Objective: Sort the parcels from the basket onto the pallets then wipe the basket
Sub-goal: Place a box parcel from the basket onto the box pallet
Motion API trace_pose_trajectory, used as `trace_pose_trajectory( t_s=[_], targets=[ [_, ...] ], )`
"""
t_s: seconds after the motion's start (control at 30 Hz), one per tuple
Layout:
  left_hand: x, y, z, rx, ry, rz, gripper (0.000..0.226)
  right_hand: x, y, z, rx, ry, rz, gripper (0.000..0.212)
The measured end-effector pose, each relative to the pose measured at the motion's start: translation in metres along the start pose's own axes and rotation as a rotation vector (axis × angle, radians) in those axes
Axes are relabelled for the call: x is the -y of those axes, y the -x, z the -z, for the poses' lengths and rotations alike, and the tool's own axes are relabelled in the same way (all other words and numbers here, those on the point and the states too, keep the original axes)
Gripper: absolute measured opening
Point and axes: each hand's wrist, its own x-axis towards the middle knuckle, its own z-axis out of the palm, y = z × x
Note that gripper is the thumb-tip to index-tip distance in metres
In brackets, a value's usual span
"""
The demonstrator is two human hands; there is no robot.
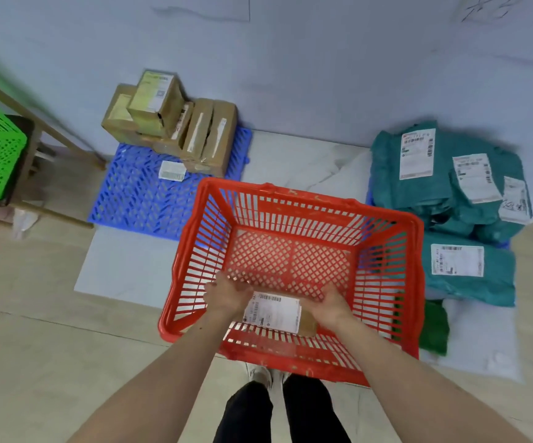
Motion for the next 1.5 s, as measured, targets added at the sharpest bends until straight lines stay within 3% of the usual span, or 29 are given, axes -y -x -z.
trace_pose_trajectory(
  t_s=[0.13,0.23,0.37,0.5,0.6,0.73,0.83,0.9,1.0,1.07,1.13,1.23,1.33,1.5],
  targets=[
    [0.007,-0.019,-0.016,-0.023,-0.093,0.081,0.090,-0.006,-0.017,-0.015,0.043,0.010,-0.069,0.088],
    [0.008,-0.025,-0.024,-0.028,-0.080,0.106,0.096,-0.013,-0.029,-0.020,0.055,-0.002,-0.133,0.080],
    [0.010,-0.030,-0.029,-0.033,-0.072,0.135,0.100,-0.019,-0.036,-0.026,0.079,-0.062,-0.193,0.051],
    [0.011,-0.034,-0.029,-0.059,-0.028,0.144,0.102,-0.018,-0.036,-0.031,0.065,-0.126,-0.223,0.060],
    [0.011,-0.034,-0.025,-0.064,-0.003,0.125,0.109,-0.017,-0.033,-0.027,0.069,-0.227,-0.228,0.054],
    [0.005,-0.021,-0.012,-0.097,-0.004,0.035,0.106,-0.014,-0.023,-0.013,0.021,-0.249,-0.207,0.058],
    [-0.004,-0.004,0.002,-0.167,0.057,-0.056,0.091,-0.005,-0.006,0.001,-0.014,-0.269,-0.193,0.089],
    [-0.009,0.007,0.014,-0.178,0.155,-0.110,0.079,-0.004,0.001,0.009,-0.032,-0.278,-0.156,0.093],
    [-0.015,0.025,0.034,-0.208,0.267,-0.203,0.070,0.003,0.017,0.025,-0.029,-0.290,-0.121,0.082],
    [-0.019,0.035,0.047,-0.223,0.343,-0.277,0.066,0.010,0.036,0.036,-0.028,-0.304,-0.099,0.054],
    [-0.025,0.045,0.059,-0.173,0.491,-0.353,0.066,0.015,0.050,0.044,-0.030,-0.313,-0.091,0.041],
    [-0.033,0.053,0.071,-0.021,0.710,-0.454,0.078,0.025,0.067,0.053,-0.028,-0.348,-0.053,0.049],
    [-0.046,0.069,0.088,0.131,0.855,-0.516,0.072,0.033,0.078,0.061,0.004,-0.333,-0.016,0.048],
    [-0.064,0.077,0.103,0.155,0.820,-0.596,0.075,0.038,0.090,0.078,0.022,-0.344,0.028,0.040]
  ],
)
